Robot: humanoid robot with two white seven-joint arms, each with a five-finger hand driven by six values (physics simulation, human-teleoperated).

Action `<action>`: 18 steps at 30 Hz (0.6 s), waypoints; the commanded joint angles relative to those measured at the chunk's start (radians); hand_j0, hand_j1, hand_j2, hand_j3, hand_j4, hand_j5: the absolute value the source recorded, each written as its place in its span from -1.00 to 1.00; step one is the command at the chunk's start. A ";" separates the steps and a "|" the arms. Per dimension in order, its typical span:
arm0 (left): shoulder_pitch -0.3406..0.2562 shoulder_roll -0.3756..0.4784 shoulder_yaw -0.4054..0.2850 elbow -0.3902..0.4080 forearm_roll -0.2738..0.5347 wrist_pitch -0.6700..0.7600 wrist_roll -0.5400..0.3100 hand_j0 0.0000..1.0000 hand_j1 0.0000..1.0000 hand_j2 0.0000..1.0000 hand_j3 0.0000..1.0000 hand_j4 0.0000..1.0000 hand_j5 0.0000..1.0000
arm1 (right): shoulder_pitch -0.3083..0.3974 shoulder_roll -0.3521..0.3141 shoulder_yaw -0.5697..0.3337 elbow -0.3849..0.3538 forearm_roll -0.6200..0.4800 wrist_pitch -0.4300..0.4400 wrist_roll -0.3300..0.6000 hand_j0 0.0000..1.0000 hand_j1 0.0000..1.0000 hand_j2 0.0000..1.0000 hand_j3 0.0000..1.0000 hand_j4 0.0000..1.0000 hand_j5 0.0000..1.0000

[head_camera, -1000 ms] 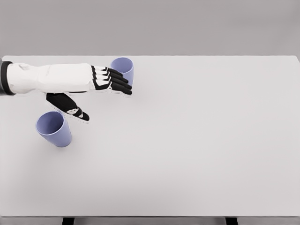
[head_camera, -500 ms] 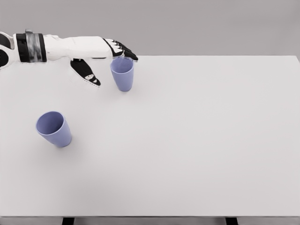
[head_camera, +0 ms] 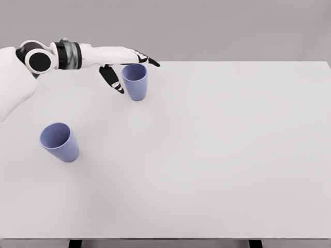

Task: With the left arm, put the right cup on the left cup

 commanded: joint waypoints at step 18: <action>-0.028 -0.110 0.073 0.188 -0.148 0.003 0.000 1.00 1.00 1.00 1.00 1.00 1.00 | 0.000 0.000 0.000 0.000 0.000 0.000 0.000 1.00 1.00 1.00 1.00 1.00 1.00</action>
